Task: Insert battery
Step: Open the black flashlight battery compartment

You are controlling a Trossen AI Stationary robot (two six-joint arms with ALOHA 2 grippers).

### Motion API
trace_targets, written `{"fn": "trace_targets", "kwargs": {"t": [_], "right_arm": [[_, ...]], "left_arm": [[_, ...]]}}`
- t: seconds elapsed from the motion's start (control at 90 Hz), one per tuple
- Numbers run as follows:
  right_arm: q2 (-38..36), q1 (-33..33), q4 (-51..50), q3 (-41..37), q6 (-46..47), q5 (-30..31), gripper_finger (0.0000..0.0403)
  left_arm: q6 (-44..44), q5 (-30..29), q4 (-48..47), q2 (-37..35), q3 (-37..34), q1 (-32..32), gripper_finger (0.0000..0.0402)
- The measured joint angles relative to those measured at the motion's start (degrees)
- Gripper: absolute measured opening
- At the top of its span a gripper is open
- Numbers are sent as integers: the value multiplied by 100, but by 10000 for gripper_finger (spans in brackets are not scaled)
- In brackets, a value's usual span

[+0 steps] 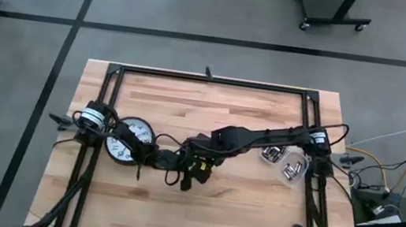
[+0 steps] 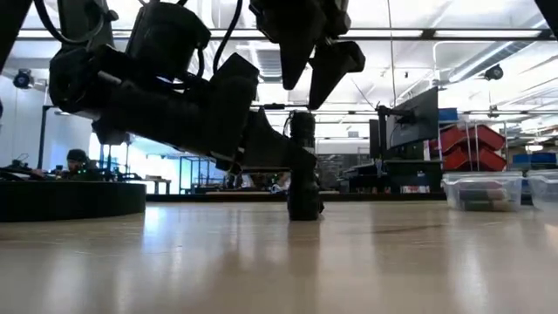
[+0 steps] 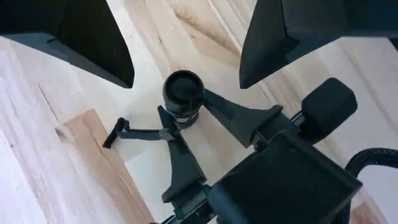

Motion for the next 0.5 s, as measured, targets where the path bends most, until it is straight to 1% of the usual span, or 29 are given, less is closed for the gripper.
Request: {"fn": "trace_targets", "kwargs": {"t": [0.222,0.5], "right_arm": [[0,0,0,0,-1,0,260],[0,0,0,0,-16,0,246]], "left_arm": [[-1,1,-9,0,2,0,149],[0,0,-15,0,4,0,139]]}}
